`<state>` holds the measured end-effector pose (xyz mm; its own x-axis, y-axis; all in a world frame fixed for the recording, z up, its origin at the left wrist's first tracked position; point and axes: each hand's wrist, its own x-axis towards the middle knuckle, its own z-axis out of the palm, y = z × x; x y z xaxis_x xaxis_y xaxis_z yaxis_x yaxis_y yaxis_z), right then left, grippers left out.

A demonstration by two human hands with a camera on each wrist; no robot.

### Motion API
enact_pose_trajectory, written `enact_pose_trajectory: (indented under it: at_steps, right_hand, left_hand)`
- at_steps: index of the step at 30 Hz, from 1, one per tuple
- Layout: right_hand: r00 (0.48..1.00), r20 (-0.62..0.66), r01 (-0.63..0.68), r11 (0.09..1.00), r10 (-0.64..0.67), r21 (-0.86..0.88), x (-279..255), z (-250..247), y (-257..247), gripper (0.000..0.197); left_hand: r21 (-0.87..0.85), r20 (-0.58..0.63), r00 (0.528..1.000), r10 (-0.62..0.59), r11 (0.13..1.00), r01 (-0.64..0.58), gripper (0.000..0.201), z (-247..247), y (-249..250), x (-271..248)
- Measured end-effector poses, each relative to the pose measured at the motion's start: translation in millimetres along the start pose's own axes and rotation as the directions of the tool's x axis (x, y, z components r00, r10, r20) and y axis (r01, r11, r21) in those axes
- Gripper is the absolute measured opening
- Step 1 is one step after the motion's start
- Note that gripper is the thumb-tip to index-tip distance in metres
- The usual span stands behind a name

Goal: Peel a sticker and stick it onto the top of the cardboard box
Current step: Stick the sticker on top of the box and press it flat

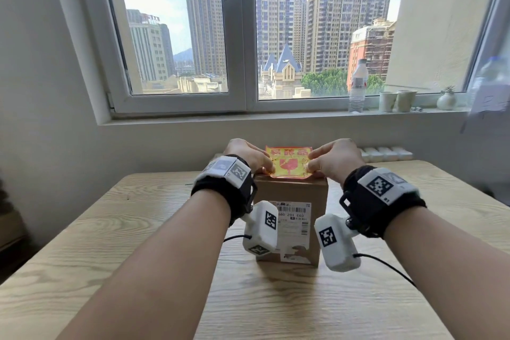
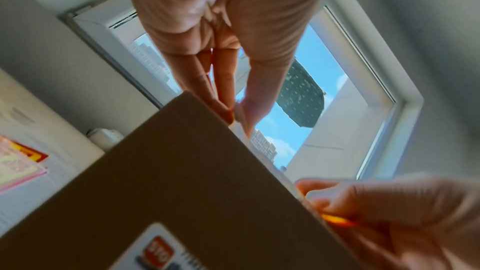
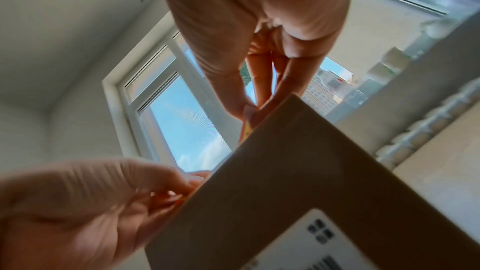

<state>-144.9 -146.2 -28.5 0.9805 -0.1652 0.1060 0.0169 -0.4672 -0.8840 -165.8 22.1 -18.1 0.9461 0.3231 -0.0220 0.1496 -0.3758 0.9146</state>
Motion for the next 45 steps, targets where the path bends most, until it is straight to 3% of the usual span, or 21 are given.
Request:
enact_pose_trajectory:
  at_steps: [5,14,21,26,29,31,34,36,37,40,42,43,45]
  right_hand:
    - [1.0,0.022,0.005,0.998,-0.004,-0.056,2,-2,-1,0.014]
    - [0.995,0.007,0.1,0.969,-0.101,-0.227,-8,-5,-4,0.027]
    - [0.98,0.044,0.197,0.912,-0.195,-0.359,-15,-2,-6,0.051]
    - [0.976,0.118,0.217,0.871,-0.184,-0.441,-18,-6,-4,0.061]
    - [0.987,0.137,0.126,0.938,-0.086,-0.321,-16,-14,9,0.07]
    - [0.988,0.149,0.065,0.975,-0.034,-0.212,-16,-15,14,0.077]
    - [0.982,0.187,-0.007,0.996,0.023,-0.086,-16,-15,17,0.077]
    - [0.978,0.205,-0.032,0.999,0.039,-0.037,-16,-14,17,0.074]
    - [0.978,0.206,-0.037,0.999,0.041,-0.021,-15,-13,17,0.073]
    - [0.977,0.205,-0.057,0.998,0.056,0.002,-10,-7,16,0.074]
    - [0.977,0.205,-0.043,0.998,0.052,-0.048,-7,-2,16,0.077]
    - [0.977,0.208,-0.027,0.996,0.044,-0.084,-5,0,16,0.078]
    - [0.977,0.206,-0.03,0.993,0.053,-0.116,1,-1,19,0.074]
  left_hand:
    - [0.026,0.013,1.0,-0.004,1.0,0.003,0.022,0,-2,6]
    - [0.151,-0.037,0.996,0.079,0.986,-0.073,0.027,4,-5,5]
    - [0.299,0.03,0.991,0.129,0.945,-0.132,0.06,9,-1,-3]
    - [0.366,0.035,0.995,0.098,0.925,-0.104,0.067,7,0,-4]
    - [0.354,0.07,0.997,0.022,0.934,-0.046,0.078,1,-6,-5]
    - [0.201,0.114,0.992,-0.047,0.979,0.023,0.083,-3,-14,-2]
    - [-0.027,0.181,0.974,-0.135,0.989,0.142,0.062,-10,-20,-5]
    - [-0.02,0.179,0.973,-0.148,0.988,0.154,0.03,-15,-20,-5]
    - [0.01,0.172,0.974,-0.147,0.989,0.147,0.028,-16,-20,-3]
    - [0.08,0.179,0.975,-0.128,0.99,0.115,0.084,-12,-20,3]
    - [0.124,0.192,0.975,-0.108,0.989,0.085,0.107,-5,-18,5]
    - [0.155,0.193,0.976,-0.1,0.985,0.071,0.107,-2,-18,6]
    - [0.183,0.191,0.976,-0.105,0.981,0.07,0.087,2,-20,11]
